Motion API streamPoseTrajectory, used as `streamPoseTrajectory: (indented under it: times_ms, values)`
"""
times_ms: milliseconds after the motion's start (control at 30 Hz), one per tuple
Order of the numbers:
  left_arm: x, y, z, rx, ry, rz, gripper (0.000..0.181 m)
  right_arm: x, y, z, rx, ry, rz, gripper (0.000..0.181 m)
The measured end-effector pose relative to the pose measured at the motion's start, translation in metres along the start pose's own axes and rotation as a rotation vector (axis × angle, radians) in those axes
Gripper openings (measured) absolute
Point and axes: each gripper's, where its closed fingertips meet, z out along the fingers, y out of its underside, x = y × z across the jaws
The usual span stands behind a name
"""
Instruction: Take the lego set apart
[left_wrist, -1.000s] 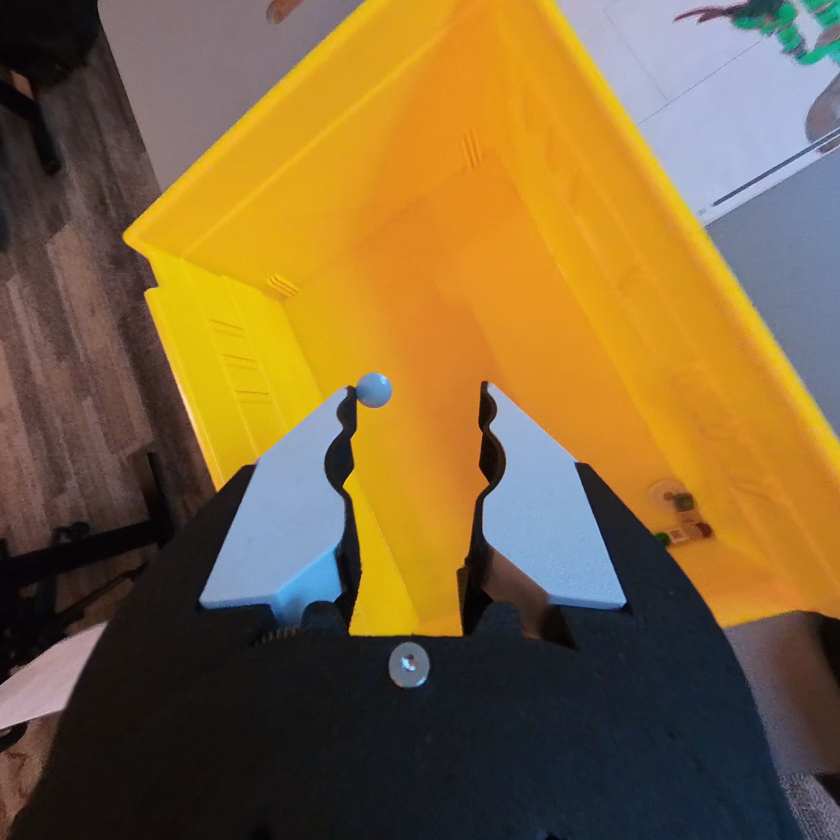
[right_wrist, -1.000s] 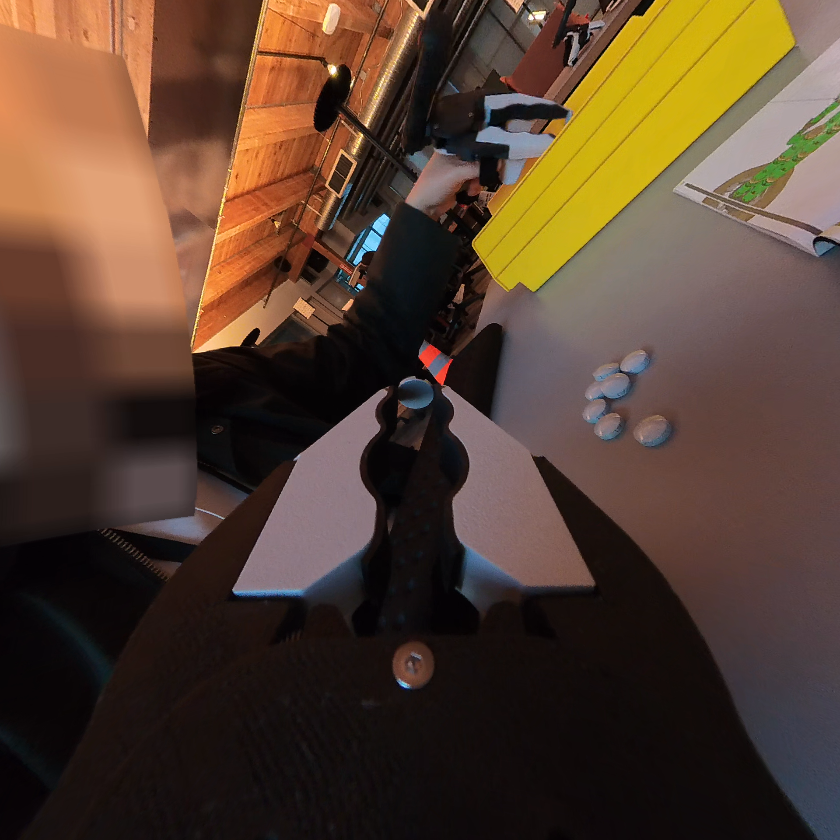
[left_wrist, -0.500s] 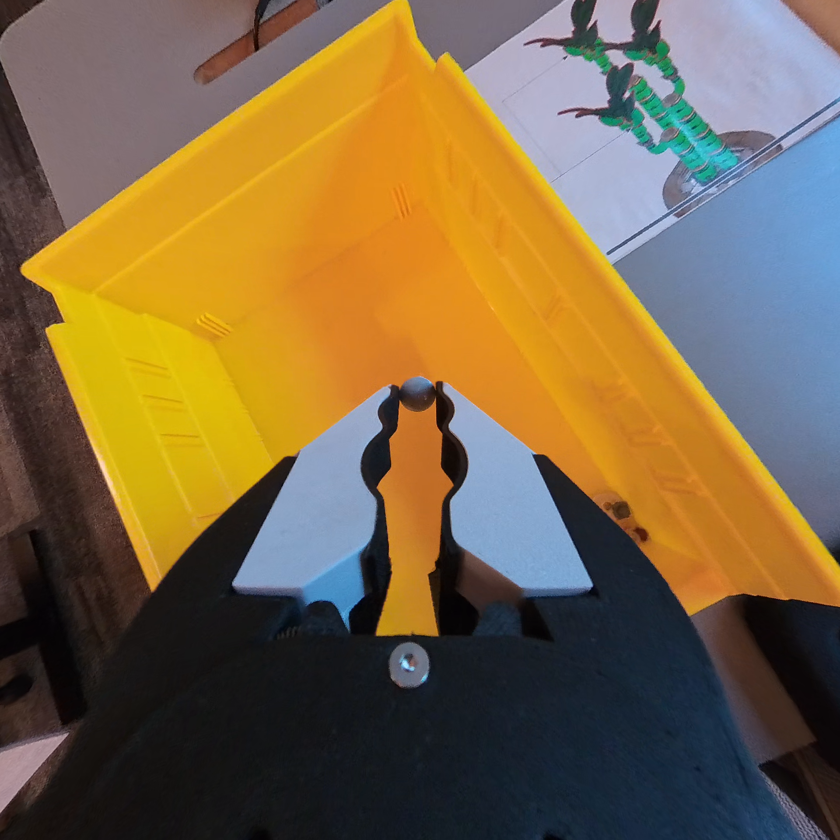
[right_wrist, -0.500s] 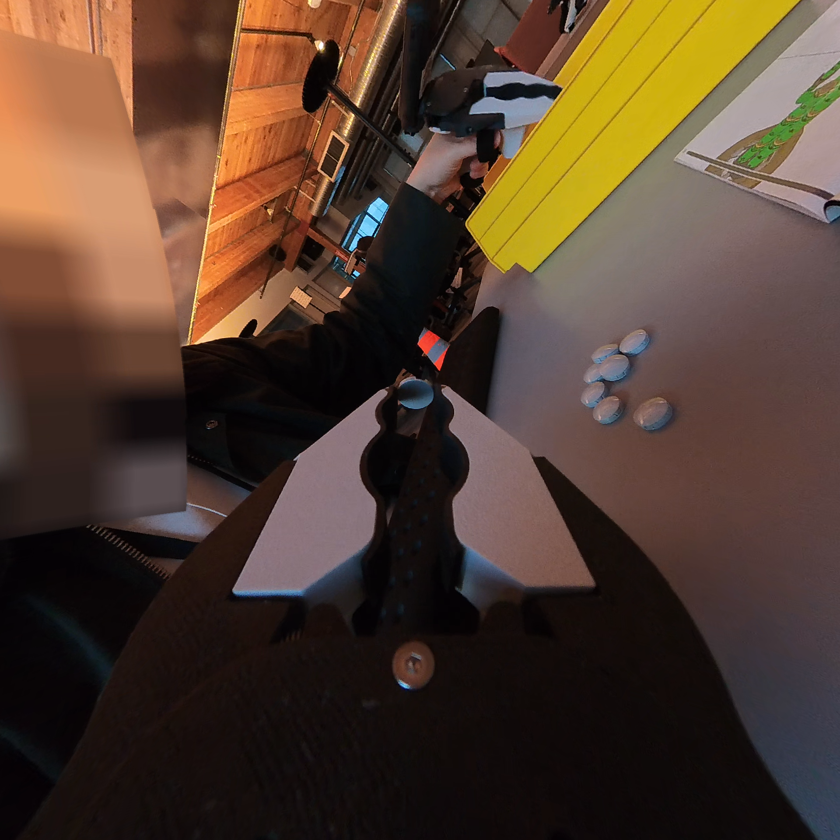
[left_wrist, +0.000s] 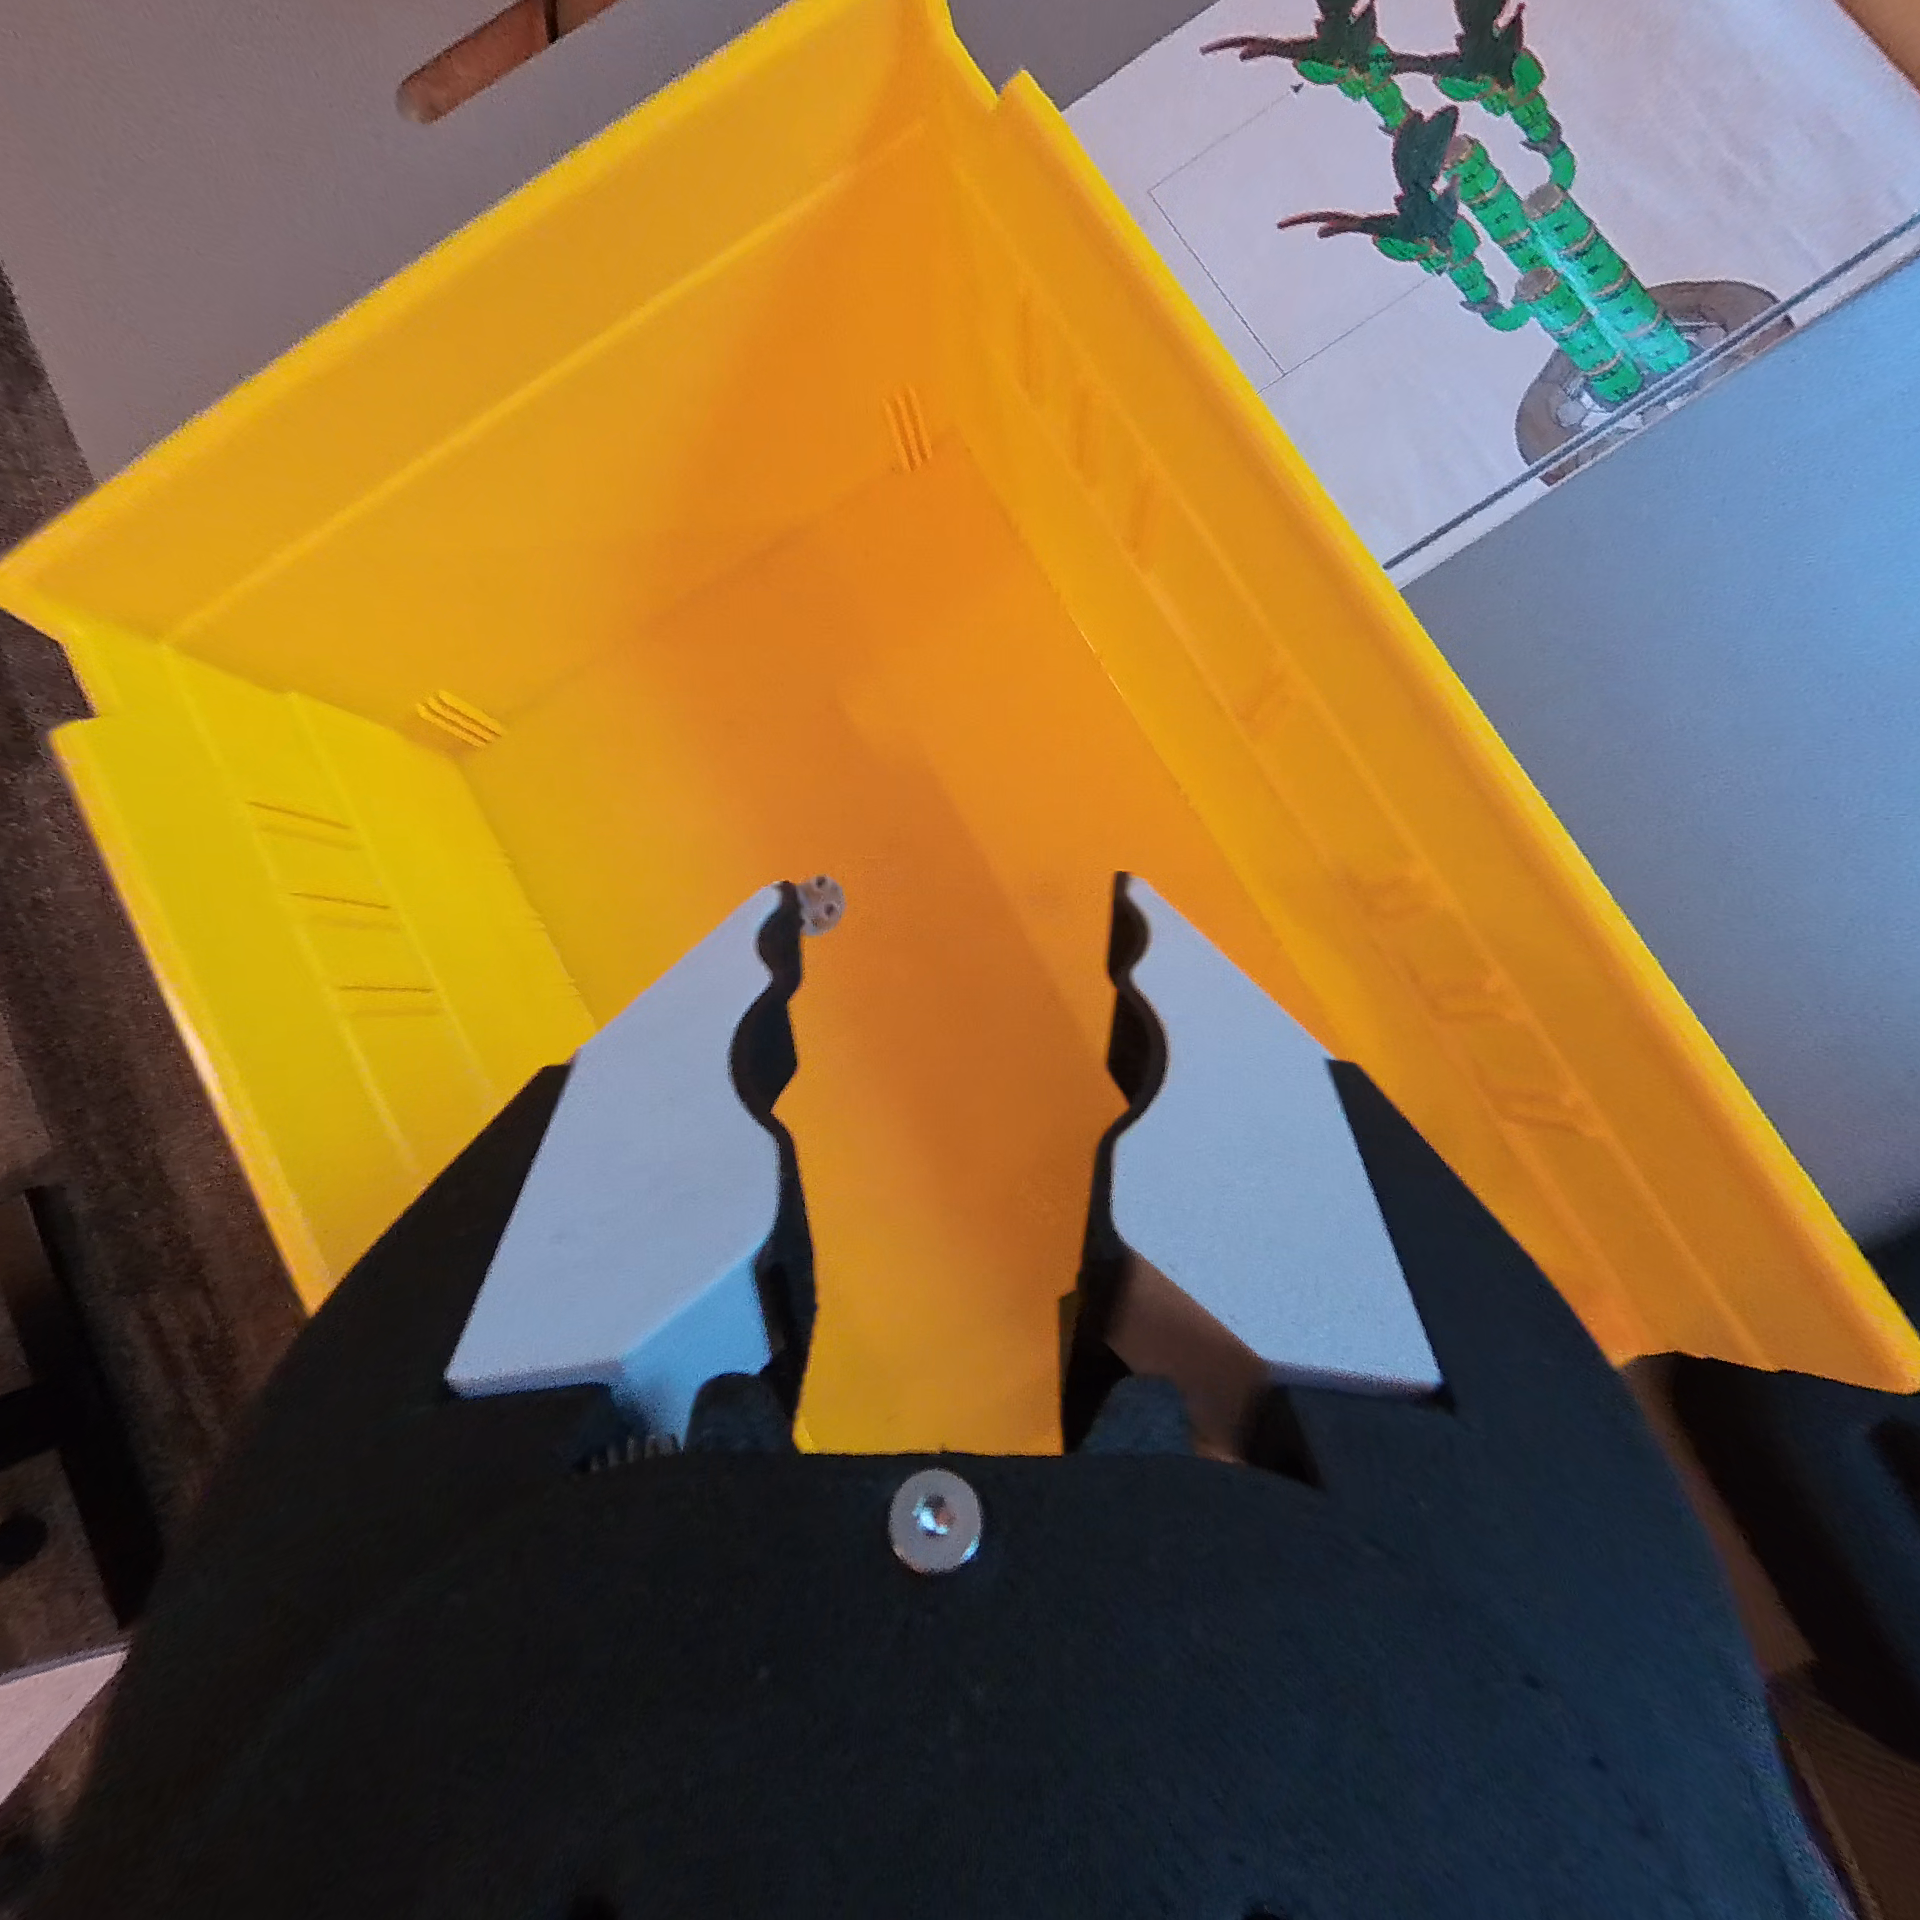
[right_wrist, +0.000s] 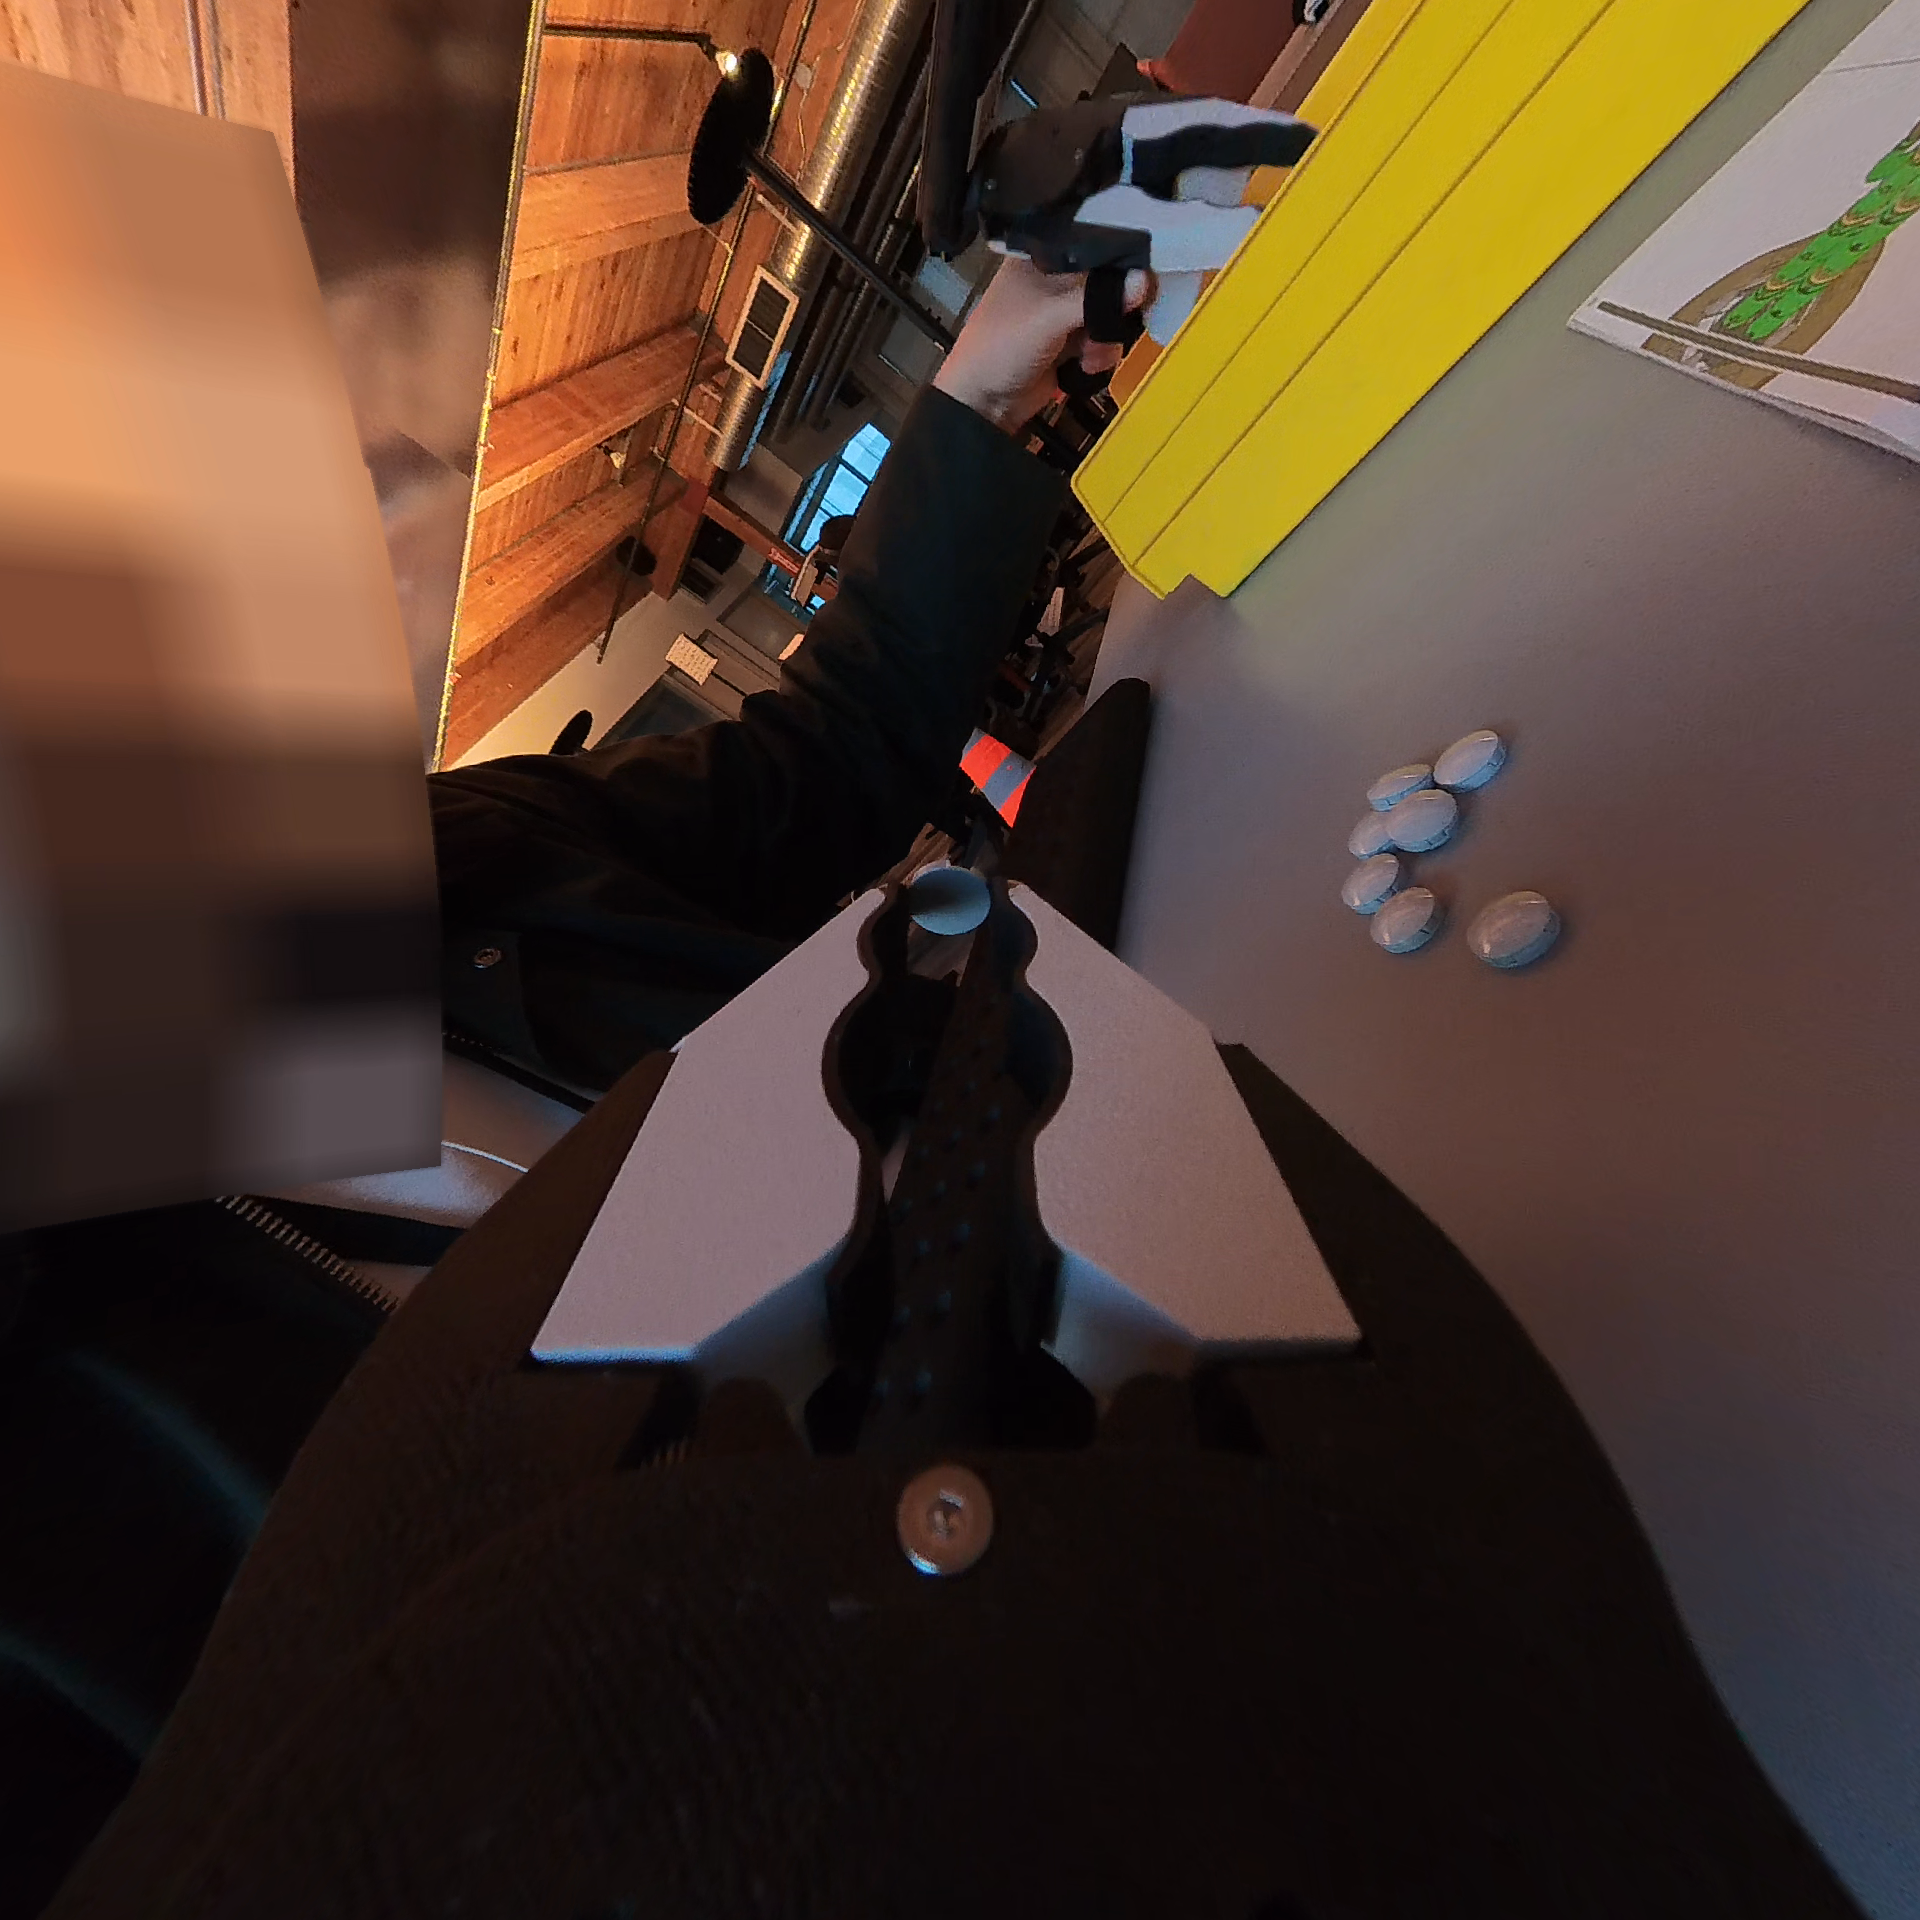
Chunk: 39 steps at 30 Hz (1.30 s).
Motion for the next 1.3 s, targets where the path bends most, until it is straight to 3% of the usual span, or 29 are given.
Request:
streamPoseTrajectory:
  times_ms: [100, 233, 300, 367, 467, 567, 700, 767, 867, 1033, 1100, 1300]
  values:
    - [-0.005, -0.001, -0.003, 0.026, -0.048, 0.051, 0.000, 0.000, 0.001, 0.001, -0.006, -0.002, 0.003, 0.014]
    - [-0.010, -0.002, -0.004, 0.038, -0.074, 0.019, 0.019, 0.000, 0.002, 0.001, -0.011, -0.001, 0.003, 0.014]
    - [-0.007, -0.008, -0.008, 0.077, -0.062, 0.000, 0.017, 0.001, 0.002, 0.001, -0.010, 0.007, 0.001, 0.014]
    - [0.019, -0.028, -0.021, 0.169, 0.051, -0.022, 0.011, 0.001, 0.000, 0.000, 0.000, 0.008, -0.012, 0.014]
    - [0.091, -0.073, -0.056, 0.355, 0.263, 0.028, 0.031, 0.000, -0.006, -0.002, 0.032, 0.002, -0.011, 0.014]
    - [0.175, -0.101, -0.076, 0.485, 0.335, 0.217, 0.048, -0.007, -0.013, -0.004, 0.076, -0.054, 0.004, 0.014]
    - [0.281, -0.123, -0.056, 0.600, 0.305, 0.444, 0.047, -0.017, -0.016, -0.004, 0.098, -0.118, 0.016, 0.014]
    - [0.331, -0.129, -0.041, 0.634, 0.381, 0.510, 0.044, -0.020, -0.017, -0.004, 0.105, -0.142, 0.025, 0.014]
    - [0.373, -0.144, -0.025, 0.713, 0.399, 0.577, 0.035, -0.022, -0.018, -0.005, 0.109, -0.157, 0.030, 0.014]
    - [0.407, -0.150, -0.009, 0.745, 0.403, 0.709, 0.026, -0.025, -0.018, -0.005, 0.107, -0.180, 0.048, 0.014]
    - [0.409, -0.152, -0.009, 0.753, 0.407, 0.707, 0.016, -0.026, -0.016, -0.004, 0.097, -0.184, 0.048, 0.014]
    - [0.410, -0.146, -0.010, 0.749, 0.477, 0.652, 0.014, -0.025, -0.013, 0.000, 0.076, -0.187, 0.046, 0.014]
